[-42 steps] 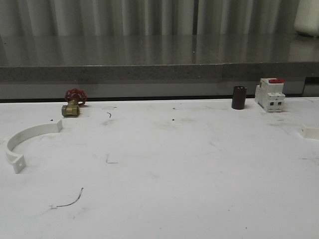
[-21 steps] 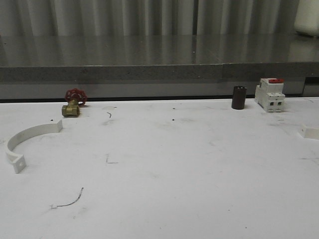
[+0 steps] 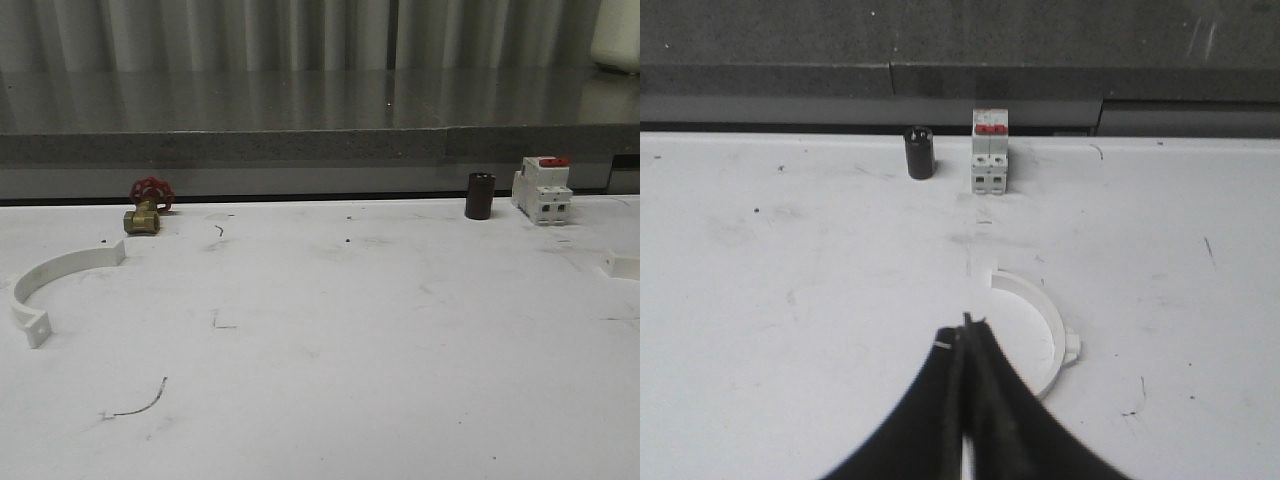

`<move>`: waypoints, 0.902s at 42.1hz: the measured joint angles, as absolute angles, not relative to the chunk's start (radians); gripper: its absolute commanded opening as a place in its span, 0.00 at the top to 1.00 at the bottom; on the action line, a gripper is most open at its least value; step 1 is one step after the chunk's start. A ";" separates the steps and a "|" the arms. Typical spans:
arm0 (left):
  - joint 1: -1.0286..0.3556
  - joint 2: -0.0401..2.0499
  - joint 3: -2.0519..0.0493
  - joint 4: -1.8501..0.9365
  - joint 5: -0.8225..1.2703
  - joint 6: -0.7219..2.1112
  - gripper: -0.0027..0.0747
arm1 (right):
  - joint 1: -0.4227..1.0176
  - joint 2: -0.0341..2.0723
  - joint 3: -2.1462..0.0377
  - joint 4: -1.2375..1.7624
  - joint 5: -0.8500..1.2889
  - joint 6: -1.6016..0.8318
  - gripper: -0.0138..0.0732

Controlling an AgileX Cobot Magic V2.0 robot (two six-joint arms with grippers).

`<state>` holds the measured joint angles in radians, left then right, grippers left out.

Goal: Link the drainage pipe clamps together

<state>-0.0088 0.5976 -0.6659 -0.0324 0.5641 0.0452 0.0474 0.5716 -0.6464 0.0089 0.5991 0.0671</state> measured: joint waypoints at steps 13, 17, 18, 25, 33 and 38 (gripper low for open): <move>-0.009 0.778 -0.666 -0.032 0.564 0.045 0.79 | 0.047 0.711 -0.646 0.007 0.599 0.067 0.56; -0.009 0.797 -0.666 -0.032 0.564 0.045 0.59 | 0.047 0.723 -0.646 0.007 0.599 0.067 0.38; -0.009 0.802 -0.666 -0.032 0.564 0.045 0.55 | 0.047 0.725 -0.646 0.007 0.599 0.067 0.35; -0.009 0.847 -0.680 -0.044 0.567 0.045 0.42 | 0.047 0.730 -0.646 0.007 0.597 0.067 0.33; -0.009 0.985 -0.770 -0.050 0.628 0.045 0.42 | 0.047 0.730 -0.646 0.007 0.597 0.067 0.33; -0.009 1.099 -0.843 -0.052 0.654 0.045 0.42 | 0.047 0.730 -0.646 0.007 0.597 0.067 0.33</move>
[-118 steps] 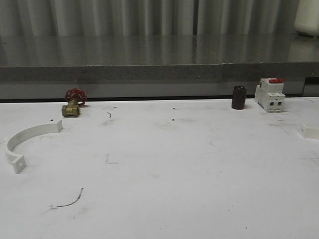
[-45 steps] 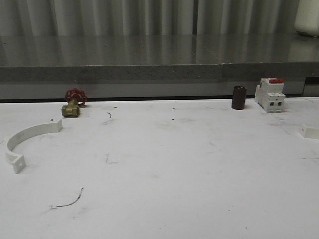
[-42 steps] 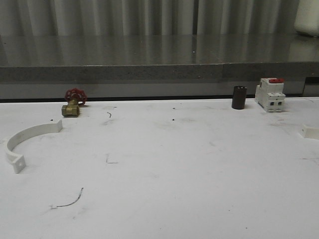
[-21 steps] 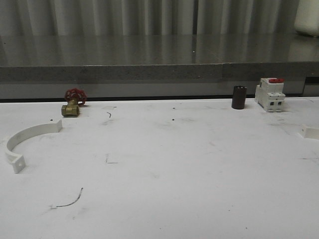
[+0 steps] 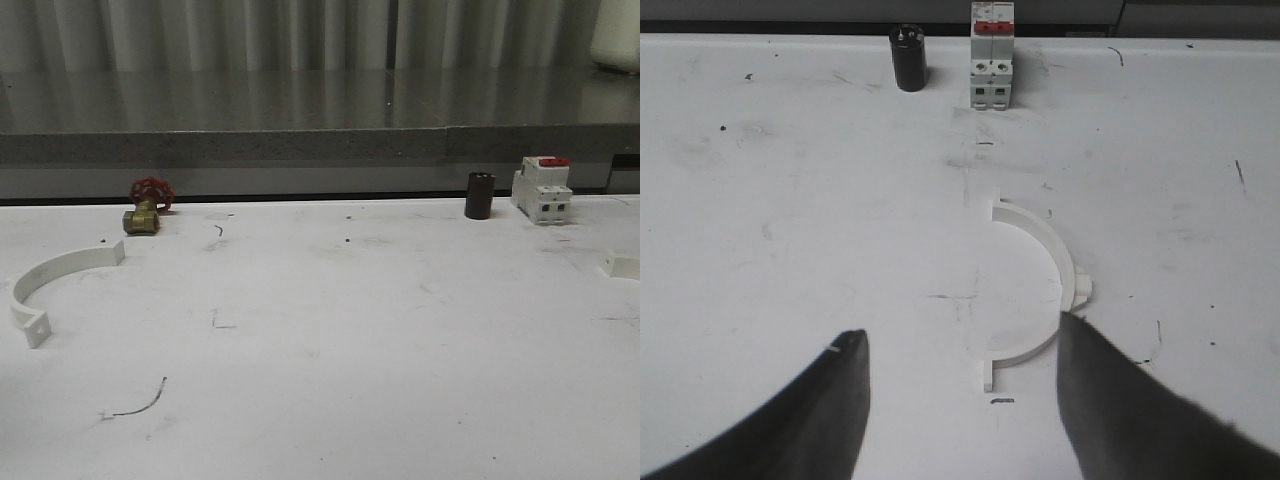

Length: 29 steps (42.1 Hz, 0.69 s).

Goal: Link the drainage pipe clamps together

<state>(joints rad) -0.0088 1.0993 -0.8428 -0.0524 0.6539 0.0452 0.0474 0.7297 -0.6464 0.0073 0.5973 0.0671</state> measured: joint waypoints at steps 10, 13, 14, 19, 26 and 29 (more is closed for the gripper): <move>-0.009 1.349 -0.991 -0.057 0.738 0.081 0.42 | 0.047 0.730 -0.646 0.007 0.597 0.067 0.33; -0.013 1.419 -1.027 -0.059 0.743 0.090 0.42 | 0.047 0.730 -0.646 0.007 0.597 0.067 0.33; -0.013 1.440 -1.038 -0.060 0.745 0.092 0.42 | 0.047 0.730 -0.646 0.007 0.597 0.067 0.33; -0.017 1.542 -1.089 -0.060 0.746 0.096 0.42 | 0.047 0.730 -0.646 0.007 0.597 0.067 0.33; -0.039 1.669 -1.138 -0.060 0.739 0.097 0.42 | 0.047 0.730 -0.646 0.007 0.597 0.067 0.33; -0.049 1.720 -1.157 -0.060 0.735 0.097 0.42 | 0.047 0.730 -0.646 0.007 0.597 0.067 0.33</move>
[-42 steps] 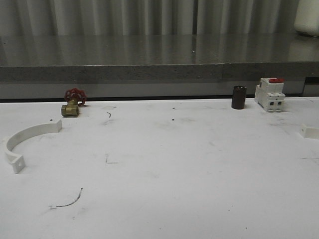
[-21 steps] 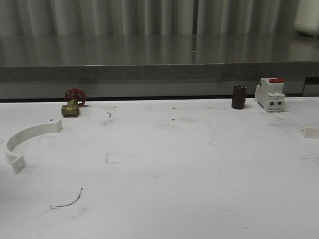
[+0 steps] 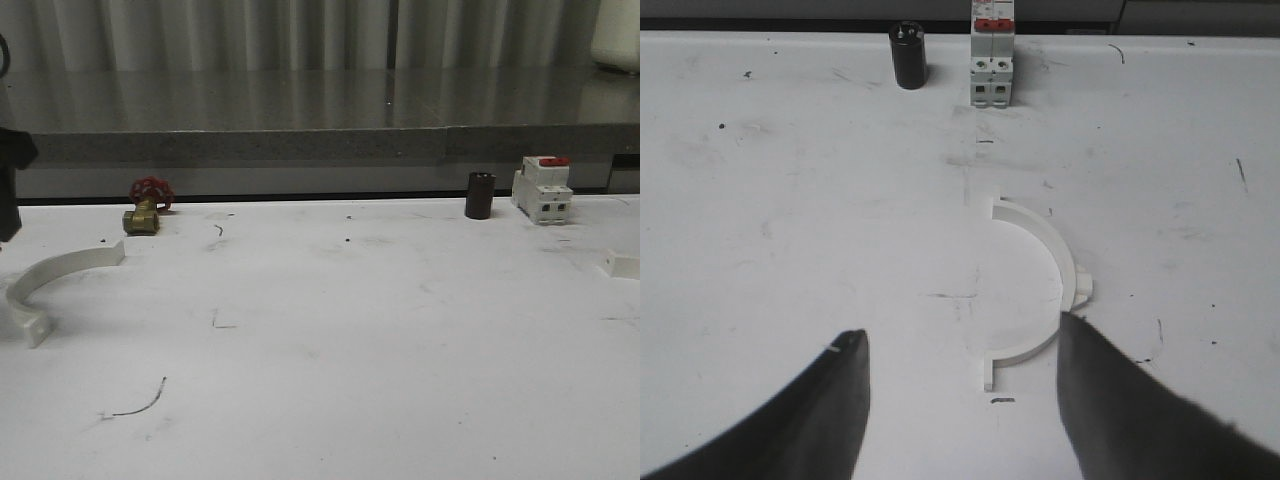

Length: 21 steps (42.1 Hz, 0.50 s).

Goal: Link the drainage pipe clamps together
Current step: 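Lower the left gripper and grasp the white clamp half's tab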

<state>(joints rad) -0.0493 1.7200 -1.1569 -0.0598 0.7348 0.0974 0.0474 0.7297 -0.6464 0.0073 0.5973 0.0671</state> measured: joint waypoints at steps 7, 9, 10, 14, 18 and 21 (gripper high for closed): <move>-0.067 1.825 -1.186 -0.060 0.703 0.099 0.42 | 0.047 0.730 -0.646 0.007 0.597 0.067 0.33; -0.067 1.846 -1.191 -0.062 0.688 0.101 0.42 | 0.047 0.730 -0.646 0.007 0.597 0.067 0.33; -0.067 1.855 -1.191 -0.063 0.679 0.101 0.42 | 0.047 0.730 -0.646 0.007 0.597 0.067 0.33; -0.067 1.888 -1.191 -0.065 0.654 0.101 0.42 | 0.047 0.730 -0.646 0.007 0.597 0.067 0.33; -0.067 1.911 -1.192 -0.065 0.627 0.101 0.43 | 0.047 0.730 -0.646 0.007 0.597 0.067 0.33; -0.067 1.925 -1.195 -0.067 0.619 0.101 0.48 | 0.047 0.730 -0.646 0.007 0.597 0.067 0.33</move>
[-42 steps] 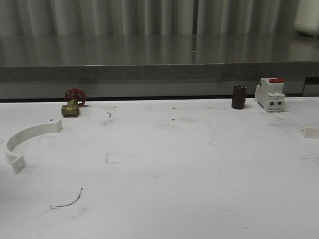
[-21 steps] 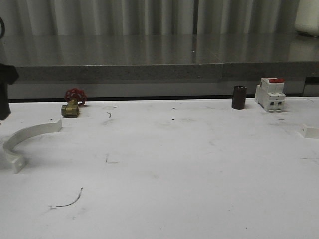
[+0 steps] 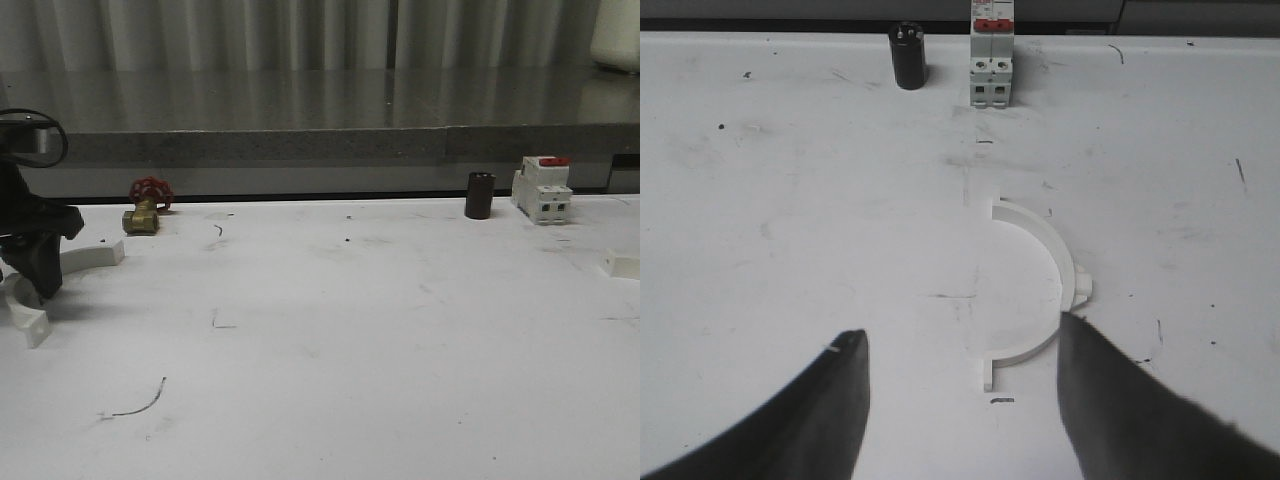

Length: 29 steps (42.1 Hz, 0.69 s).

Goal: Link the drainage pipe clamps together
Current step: 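Lower the left gripper and grasp the white clamp half's tab, then lift the clamp half and carry it toward the table center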

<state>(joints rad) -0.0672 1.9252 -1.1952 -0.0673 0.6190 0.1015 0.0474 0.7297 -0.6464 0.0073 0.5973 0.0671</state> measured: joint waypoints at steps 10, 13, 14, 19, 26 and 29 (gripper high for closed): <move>-0.067 1.929 -1.201 -0.072 0.612 0.103 0.72 | 0.047 0.730 -0.646 0.007 0.597 0.067 0.33; -0.067 1.929 -1.201 -0.073 0.612 0.103 0.77 | 0.047 0.730 -0.646 0.007 0.597 0.067 0.33; -0.067 1.929 -1.201 -0.073 0.612 0.103 0.79 | 0.047 0.730 -0.646 0.007 0.597 0.067 0.33; -0.067 1.929 -1.201 -0.073 0.612 0.103 0.83 | 0.047 0.730 -0.646 0.007 0.597 0.067 0.33; -0.067 1.929 -1.213 -0.087 0.630 0.103 0.83 | 0.047 0.730 -0.646 0.007 0.597 0.067 0.33; -0.077 1.924 -1.231 -0.096 0.648 0.103 0.83 | 0.047 0.730 -0.646 0.007 0.597 0.067 0.33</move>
